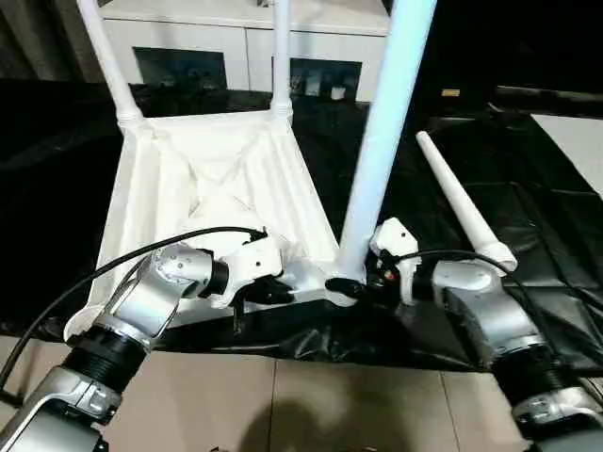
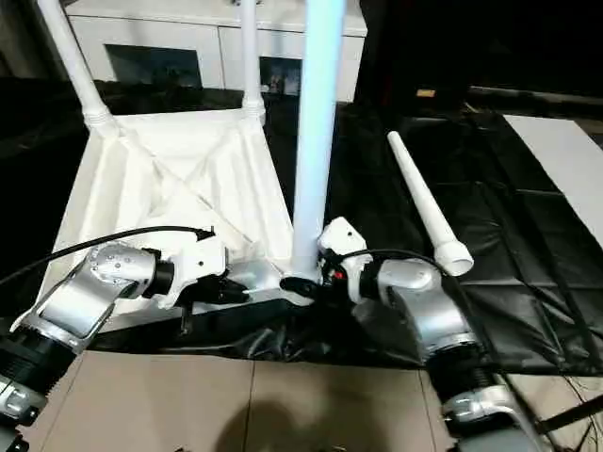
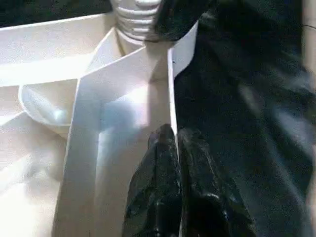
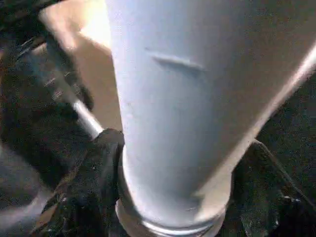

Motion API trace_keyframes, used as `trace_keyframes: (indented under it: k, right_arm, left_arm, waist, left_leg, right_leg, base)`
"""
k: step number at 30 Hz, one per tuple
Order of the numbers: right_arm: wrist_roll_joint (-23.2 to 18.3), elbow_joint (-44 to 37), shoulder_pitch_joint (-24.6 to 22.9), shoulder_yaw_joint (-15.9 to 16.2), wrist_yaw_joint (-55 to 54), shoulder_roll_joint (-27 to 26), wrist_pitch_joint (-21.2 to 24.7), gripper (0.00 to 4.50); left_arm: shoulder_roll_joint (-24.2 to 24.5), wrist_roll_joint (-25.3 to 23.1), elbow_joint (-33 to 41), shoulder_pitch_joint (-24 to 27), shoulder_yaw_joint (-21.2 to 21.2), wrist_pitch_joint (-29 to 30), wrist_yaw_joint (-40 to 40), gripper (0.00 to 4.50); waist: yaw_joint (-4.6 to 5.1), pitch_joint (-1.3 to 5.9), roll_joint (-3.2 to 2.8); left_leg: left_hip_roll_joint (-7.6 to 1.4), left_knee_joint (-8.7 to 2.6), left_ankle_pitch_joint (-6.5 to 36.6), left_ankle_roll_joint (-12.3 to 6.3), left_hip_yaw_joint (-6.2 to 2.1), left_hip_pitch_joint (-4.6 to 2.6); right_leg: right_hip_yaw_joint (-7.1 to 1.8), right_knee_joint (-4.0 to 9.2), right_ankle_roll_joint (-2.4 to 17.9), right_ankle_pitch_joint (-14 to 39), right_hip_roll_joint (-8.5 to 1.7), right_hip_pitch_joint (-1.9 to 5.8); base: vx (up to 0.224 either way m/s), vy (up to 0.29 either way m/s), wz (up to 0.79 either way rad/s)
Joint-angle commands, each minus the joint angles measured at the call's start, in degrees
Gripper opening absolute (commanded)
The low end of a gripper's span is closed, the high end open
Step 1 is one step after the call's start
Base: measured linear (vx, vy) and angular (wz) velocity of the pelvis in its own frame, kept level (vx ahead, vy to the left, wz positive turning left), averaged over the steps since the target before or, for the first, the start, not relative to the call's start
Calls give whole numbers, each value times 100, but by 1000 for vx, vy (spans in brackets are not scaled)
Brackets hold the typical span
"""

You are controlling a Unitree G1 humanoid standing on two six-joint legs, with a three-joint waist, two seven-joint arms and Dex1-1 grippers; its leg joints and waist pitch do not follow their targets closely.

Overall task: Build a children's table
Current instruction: Rotate leg to tighten

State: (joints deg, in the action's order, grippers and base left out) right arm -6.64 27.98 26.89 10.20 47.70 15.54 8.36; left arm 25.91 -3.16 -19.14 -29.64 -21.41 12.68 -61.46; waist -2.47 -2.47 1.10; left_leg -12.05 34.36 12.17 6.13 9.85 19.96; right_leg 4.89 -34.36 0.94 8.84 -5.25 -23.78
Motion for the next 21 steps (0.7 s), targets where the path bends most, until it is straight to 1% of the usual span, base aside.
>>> trace_keyframes:
  k: [1, 2, 3, 4, 5, 6, 7, 8, 9, 10, 11, 12, 13, 14, 15, 16, 17, 18, 19, 20, 21]
  right_arm:
    - [-48, 308, 220, -499, -1305, -361, 318, 273]
    - [-48, 308, 220, -499, -1305, -361, 318, 272]
    - [-75, 503, 314, -740, -2096, -705, 520, 272]
    - [-43, 609, 370, -815, -2458, -840, 561, 272]
    - [-32, 718, 430, -883, -2774, -968, 618, 272]
    - [-7, 864, 509, -985, -3238, -1119, 681, 272]
    - [28, 1047, 608, -1084, -3742, -1274, 716, 272]
    - [61, 1187, 683, -1130, -4064, -1367, 700, 272]
    - [110, 1356, 775, -1185, -4418, -1469, 665, 272]
    - [250, 1691, 996, -1140, -4807, -1643, 489, 272]
    - [272, 1744, 1036, -1126, -4842, -1673, 466, 272]
    - [286, 1836, 1107, -1115, -4899, -1741, 421, 272]
    - [277, 1883, 1147, -1132, -4877, -1796, 374, 272]
    - [267, 1896, 1160, -1139, -4860, -1816, 357, 272]
    - [223, 1925, 1194, -1162, -4788, -1871, 309, 272]
    - [209, 1937, 1231, -1166, -4716, -1919, 239, 272]
    - [175, 1846, 1222, -1111, -4444, -1932, 126, 307]
    - [195, 1694, 1182, -1031, -4225, -1895, 18, 327]
    - [179, 1601, 1153, -980, -4008, -1850, -68, 341]
    - [256, 1493, 1102, -908, -3945, -1729, -120, 341]
    - [293, 1465, 1086, -885, -3949, -1679, -136, 350]
  left_arm:
    - [-410, 26, -213, 19, -81, 315, 382, 0]
    - [-410, 26, -213, 19, -81, 315, 382, 0]
    - [-737, 11, -390, -82, 37, 566, 847, 0]
    - [-883, -25, -486, -143, 83, 660, 1088, 0]
    - [-1029, -60, -595, -212, 134, 751, 1336, 0]
    - [-1203, -107, -730, -296, 198, 892, 1649, 0]
    - [-1399, -157, -890, -391, 265, 1007, 2006, 0]
    - [-1538, -186, -1004, -457, 309, 1048, 2250, 0]
    - [-1694, -222, -1138, -532, 361, 1081, 2517, 0]
    - [-1988, -285, -1356, -652, 438, 1028, 2964, 0]
    - [-2029, -306, -1388, -670, 442, 1010, 3023, 0]
    - [-2104, -334, -1443, -701, 444, 999, 3101, 0]
    - [-2144, -334, -1472, -715, 464, 1015, 3120, 0]
    - [-2151, -339, -1480, -720, 465, 1014, 3124, 0]
    - [-2153, -363, -1501, -735, 455, 991, 3133, 0]
    - [-2137, -397, -1534, -756, 435, 925, 3140, 0]
    - [-2072, -426, -1536, -763, 407, 880, 3101, 0]
    - [-1956, -470, -1508, -751, 353, 796, 3013, 0]
    - [-1879, -471, -1487, -738, 345, 793, 2953, 0]
    - [-1775, -469, -1436, -708, 327, 761, 2837, 0]
    - [-1739, -466, -1417, -696, 321, 747, 2795, 0]
  waist:
    - [32, 310, -30]
    - [54, 315, -31]
    - [67, 320, -31]
    - [102, 309, -59]
    - [102, 309, -59]
    - [134, 317, -54]
    - [138, 316, -44]
    - [171, 306, -56]
    - [166, 311, -36]
    - [178, 327, -50]
    - [178, 327, -50]
    - [188, 332, -43]
    - [177, 354, -45]
    - [172, 364, -30]
    - [170, 366, -33]
    - [169, 374, -26]
    - [166, 377, -33]
    - [166, 380, -29]
    - [157, 389, -34]
    - [168, 389, -14]
    - [166, 387, -18]
  left_leg:
    - [-72, -457, 1207, -84, 18, 21]
    - [-70, -461, 1243, -24, 3, 16]
    - [-66, -462, 1265, -12, -6, 22]
    - [-51, -466, 1359, 49, -17, 25]
    - [-51, -466, 1359, 49, -17, 25]
    - [-39, -460, 1384, 67, -20, 28]
    - [-33, -451, 1432, 74, -22, 1]
    - [-21, -442, 1479, 62, -9, 0]
    - [-16, -439, 1512, 68, -19, -7]
    - [-3, -430, 1510, 32, -22, 14]
    - [-3, -430, 1510, 32, -22, 14]
    - [-11, -435, 1485, -1, -25, 22]
    - [-11, -432, 1389, -49, -18, 32]
    - [-19, -434, 1225, -105, -19, 67]
    - [-27, -440, 1179, -131, -19, 80]
    - [-32, -431, 1060, -173, -11, 76]
    - [-31, -427, 1007, -194, -7, 73]
    - [-33, -423, 950, -244, -2, 81]
    - [-40, -420, 885, -300, -3, 84]
    - [-37, -413, 780, -351, -2, 112]
    - [-34, -409, 754, -375, 1, 108]
  right_leg:
    - [-255, 429, 1001, 2056, -252, 317]
    - [-249, 440, 950, 2194, -254, 308]
    - [-243, 444, 924, 2237, -252, 316]
    - [-229, 469, 839, 2448, -248, 301]
    - [-229, 469, 839, 2448, -248, 301]
    - [-223, 492, 774, 2530, -245, 295]
    - [-217, 513, 734, 2605, -238, 271]
    - [-217, 536, 699, 2660, -230, 239]
    - [-200, 542, 652, 2717, -227, 249]
    - [-191, 555, 600, 2709, -230, 253]
    - [-191, 555, 600, 2709, -230, 253]
    - [-186, 552, 596, 2601, -224, 252]
    - [-190, 533, 625, 2371, -229, 272]
    - [-201, 487, 700, 2046, -231, 297]
    - [-202, 471, 749, 1913, -233, 305]
    - [-207, 435, 844, 1620, -224, 313]
    - [-211, 421, 901, 1492, -225, 316]
    - [-212, 402, 979, 1340, -229, 334]
    - [-213, 385, 1044, 1214, -237, 346]
    - [-212, 364, 1099, 1068, -236, 373]
    - [-213, 359, 1126, 1023, -236, 372]
  base:
    - [0, 0, 0]
    - [0, 0, 0]
    - [0, 0, 0]
    - [0, 0, 0]
    - [0, 0, 0]
    - [0, 0, 0]
    - [0, 0, 0]
    - [0, 0, 0]
    - [0, 0, 0]
    - [0, 0, 0]
    - [0, 0, 0]
    - [0, 0, 0]
    - [0, 0, 0]
    - [0, 0, 0]
    - [0, 0, 0]
    - [0, 0, 0]
    - [0, 0, 0]
    - [0, 0, 0]
    - [0, 0, 0]
    - [0, 0, 0]
    - [0, 0, 0]
